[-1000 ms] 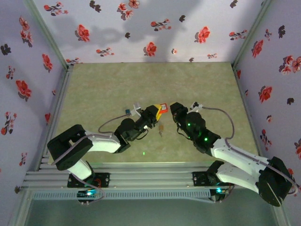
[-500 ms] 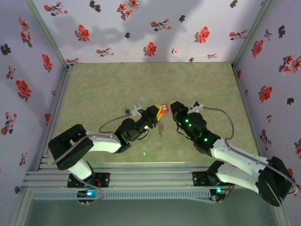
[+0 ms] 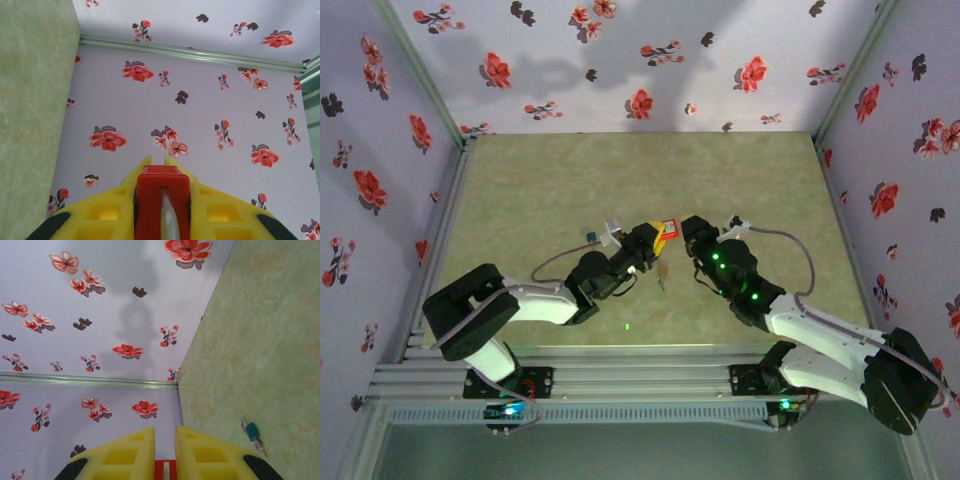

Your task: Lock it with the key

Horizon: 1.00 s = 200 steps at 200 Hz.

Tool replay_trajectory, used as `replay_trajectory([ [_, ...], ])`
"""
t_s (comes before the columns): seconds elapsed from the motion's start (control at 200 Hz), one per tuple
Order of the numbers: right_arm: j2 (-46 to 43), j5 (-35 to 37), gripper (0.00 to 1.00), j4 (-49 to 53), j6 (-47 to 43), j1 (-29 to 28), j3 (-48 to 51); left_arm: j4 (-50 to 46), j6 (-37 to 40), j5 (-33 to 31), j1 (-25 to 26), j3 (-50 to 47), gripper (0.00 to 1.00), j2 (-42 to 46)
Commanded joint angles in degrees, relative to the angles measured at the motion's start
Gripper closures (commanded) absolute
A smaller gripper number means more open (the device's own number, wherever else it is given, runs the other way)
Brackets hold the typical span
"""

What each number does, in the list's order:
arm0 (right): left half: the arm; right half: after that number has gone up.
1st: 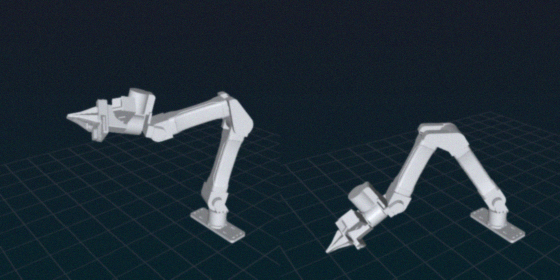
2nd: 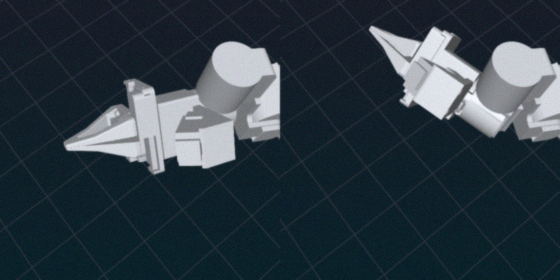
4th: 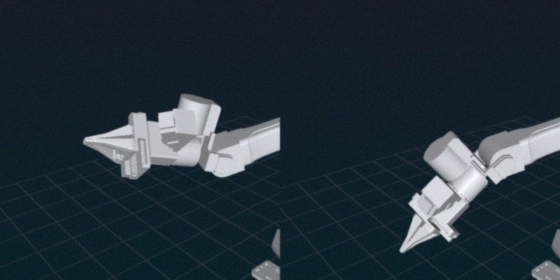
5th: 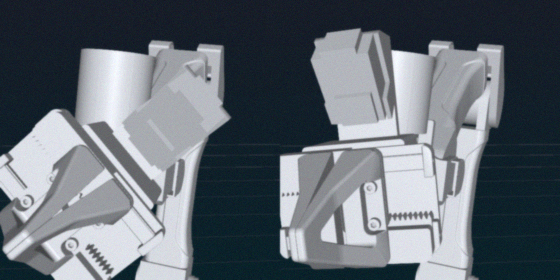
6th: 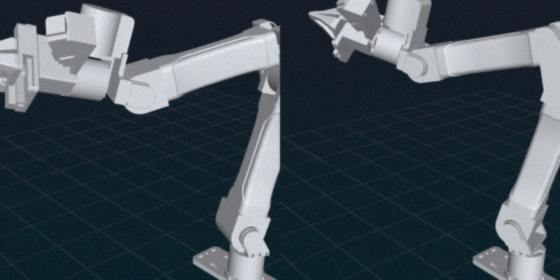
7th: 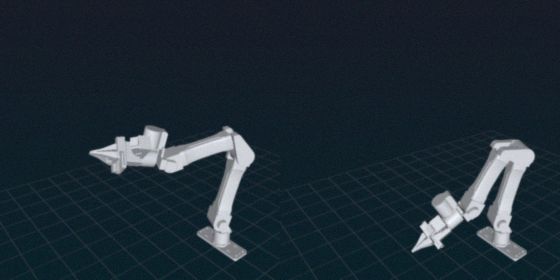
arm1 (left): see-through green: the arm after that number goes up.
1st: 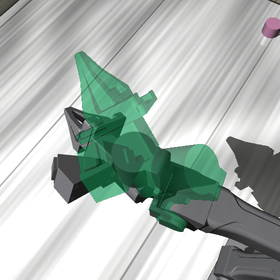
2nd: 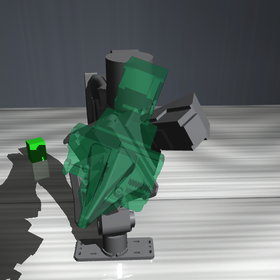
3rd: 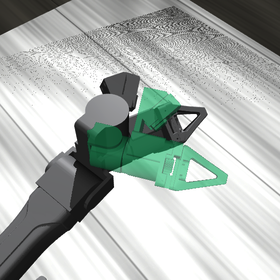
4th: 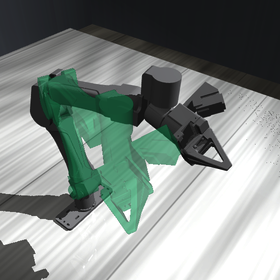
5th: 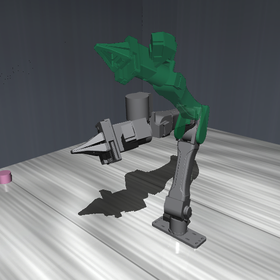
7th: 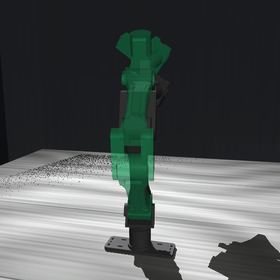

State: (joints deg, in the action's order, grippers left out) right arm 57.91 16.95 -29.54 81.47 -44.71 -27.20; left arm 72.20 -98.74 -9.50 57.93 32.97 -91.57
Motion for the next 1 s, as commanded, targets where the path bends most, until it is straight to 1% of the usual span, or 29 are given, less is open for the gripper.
replay_trajectory([
  [0.0, 0.5, 0.8, 0.83, -2.3, -0.7, 0.3, 0.5, 2.9, -0.6, -1.3, 0.6, 1.3, 1.00, -0.1],
  [0.625, 2.8, -1.0, 0.86, -4.4, -0.7, 0.2, 0.4, 2.9, -0.7, -1.6, 0.6, 1.3, 1.00, -0.5],
  [0.76, 3.0, -1.2, 0.89, -4.7, -1.0, 0.2, 0.4, 2.9, -0.6, -1.6, 0.6, 1.3, 1.00, -0.4],
  [0.995, 3.6, -2.1, 0.98, -4.8, -1.8, 0.3, 0.0, 2.9, -0.7, -1.6, 0.6, 1.2, 1.00, -0.5],
])
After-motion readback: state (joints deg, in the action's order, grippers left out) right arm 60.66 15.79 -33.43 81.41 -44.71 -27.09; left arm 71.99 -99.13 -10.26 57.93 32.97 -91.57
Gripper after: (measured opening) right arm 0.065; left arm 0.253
